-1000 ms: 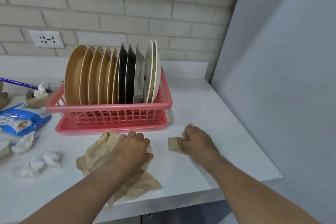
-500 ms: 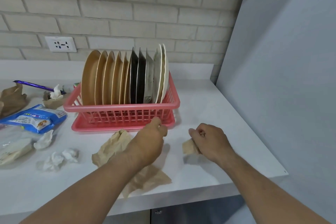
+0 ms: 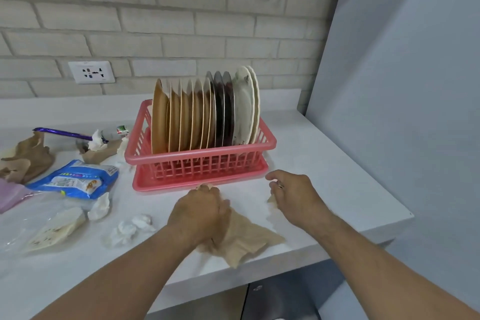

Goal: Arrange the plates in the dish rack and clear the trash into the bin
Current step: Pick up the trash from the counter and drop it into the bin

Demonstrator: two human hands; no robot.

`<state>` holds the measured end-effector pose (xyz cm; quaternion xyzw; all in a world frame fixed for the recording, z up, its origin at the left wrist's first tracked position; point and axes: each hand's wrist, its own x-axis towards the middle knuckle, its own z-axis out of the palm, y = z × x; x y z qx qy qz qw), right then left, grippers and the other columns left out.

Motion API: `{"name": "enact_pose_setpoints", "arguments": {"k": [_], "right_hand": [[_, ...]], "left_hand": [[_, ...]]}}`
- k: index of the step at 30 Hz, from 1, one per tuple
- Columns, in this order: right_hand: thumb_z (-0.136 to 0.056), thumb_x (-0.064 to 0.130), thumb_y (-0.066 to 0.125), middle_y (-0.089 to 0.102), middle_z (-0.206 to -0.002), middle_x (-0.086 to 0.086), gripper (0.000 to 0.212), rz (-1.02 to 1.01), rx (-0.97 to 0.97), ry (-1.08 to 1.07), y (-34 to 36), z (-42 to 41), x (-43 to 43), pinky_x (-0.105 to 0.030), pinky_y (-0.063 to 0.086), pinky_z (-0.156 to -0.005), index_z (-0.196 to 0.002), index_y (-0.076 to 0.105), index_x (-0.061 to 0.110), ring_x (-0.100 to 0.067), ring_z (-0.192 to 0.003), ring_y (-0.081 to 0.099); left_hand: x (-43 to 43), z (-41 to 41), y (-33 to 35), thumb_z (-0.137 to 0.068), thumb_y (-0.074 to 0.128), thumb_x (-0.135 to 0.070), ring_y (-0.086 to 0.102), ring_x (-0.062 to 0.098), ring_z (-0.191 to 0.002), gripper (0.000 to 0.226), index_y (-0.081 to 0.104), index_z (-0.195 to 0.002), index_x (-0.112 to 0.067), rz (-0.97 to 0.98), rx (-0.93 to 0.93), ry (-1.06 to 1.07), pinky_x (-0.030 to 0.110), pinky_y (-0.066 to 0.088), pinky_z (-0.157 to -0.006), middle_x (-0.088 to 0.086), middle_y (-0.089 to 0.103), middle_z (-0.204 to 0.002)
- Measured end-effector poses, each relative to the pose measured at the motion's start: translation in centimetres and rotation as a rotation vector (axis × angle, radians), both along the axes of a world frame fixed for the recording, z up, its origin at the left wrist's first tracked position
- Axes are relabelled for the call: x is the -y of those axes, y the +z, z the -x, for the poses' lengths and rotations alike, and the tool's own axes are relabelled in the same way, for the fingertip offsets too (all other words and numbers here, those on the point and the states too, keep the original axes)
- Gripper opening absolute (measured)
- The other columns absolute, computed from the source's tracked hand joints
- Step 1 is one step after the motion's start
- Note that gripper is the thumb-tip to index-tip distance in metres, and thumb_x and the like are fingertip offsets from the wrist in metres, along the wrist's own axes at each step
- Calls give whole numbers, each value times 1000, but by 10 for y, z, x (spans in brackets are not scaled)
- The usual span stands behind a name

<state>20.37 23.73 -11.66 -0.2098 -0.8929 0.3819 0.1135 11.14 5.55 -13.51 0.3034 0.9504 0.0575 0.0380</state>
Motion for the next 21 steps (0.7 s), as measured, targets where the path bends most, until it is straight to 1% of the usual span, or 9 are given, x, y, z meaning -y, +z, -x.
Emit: {"name": "enact_pose_setpoints", "arguments": {"k": [3,4,6,8,11,14,16,19,21], "right_hand": [[-98,34,56,63,-80,4,22,-72,40,-37,-4,-3,12,-17,45,-62,-114,65,22,-8,-67,61],[-94,42,59,60,-77,7,26,-90,56,-49,-6,-5,15,-19,45,-62,-110,66,23,-7,-68,59],[-86,52,66,54,-72,11,32,-118,80,-65,-8,-10,23,-20,40,-59,-104,64,24,-4,-65,53],[-81,50,72,55,-73,8,34,-95,95,-75,-10,-16,30,-20,39,-58,-100,62,24,-7,-64,53],[-83,35,72,55,-76,7,21,-96,102,-79,-14,-28,37,-19,40,-57,-98,61,24,-7,-65,52],[-86,18,63,52,-74,8,11,-69,101,-93,-18,-48,38,-18,39,-56,-95,60,24,-6,-62,48],[-86,12,57,51,-73,9,15,-45,109,-102,-19,-60,36,-18,38,-55,-96,61,23,-7,-61,46],[-89,11,52,54,-74,7,17,-30,130,-138,-21,-80,30,-23,45,-53,-96,62,24,-10,-62,49],[-92,13,51,57,-78,7,17,-11,124,-154,-22,-92,23,-30,57,-62,-93,61,26,-12,-65,56]], "left_hand": [[2,-4,-16,-70,40,-83,45,27,-122,93,38,-137,-18,118,163,84,41,44,-95,6,43,-139],[3,-5,-20,-63,40,-87,42,28,-126,101,37,-139,-20,148,183,85,43,42,-97,6,40,-143],[2,-8,-28,-70,44,-80,35,29,-131,89,39,-138,-23,151,162,64,45,36,-103,6,34,-146],[2,-8,-36,-82,44,-67,31,26,-132,66,46,-133,-24,41,115,5,43,32,-107,5,34,-145],[3,-9,-47,-93,42,-51,32,22,-129,41,57,-122,-26,-154,126,-59,34,27,-104,2,35,-144],[4,-14,-52,-98,38,-42,34,22,-128,36,56,-125,-27,-191,71,-150,35,22,-105,-1,38,-142],[4,-15,-49,-97,39,-36,41,21,-124,32,57,-122,-28,-243,41,-185,35,28,-101,-3,44,-138],[-4,-25,-34,-96,40,-32,54,24,-112,35,54,-128,-29,-298,147,-197,38,43,-96,0,53,-128],[-11,-38,-23,-93,43,-28,59,25,-97,23,57,-110,-24,-339,178,-203,38,51,-85,1,58,-108]]}}
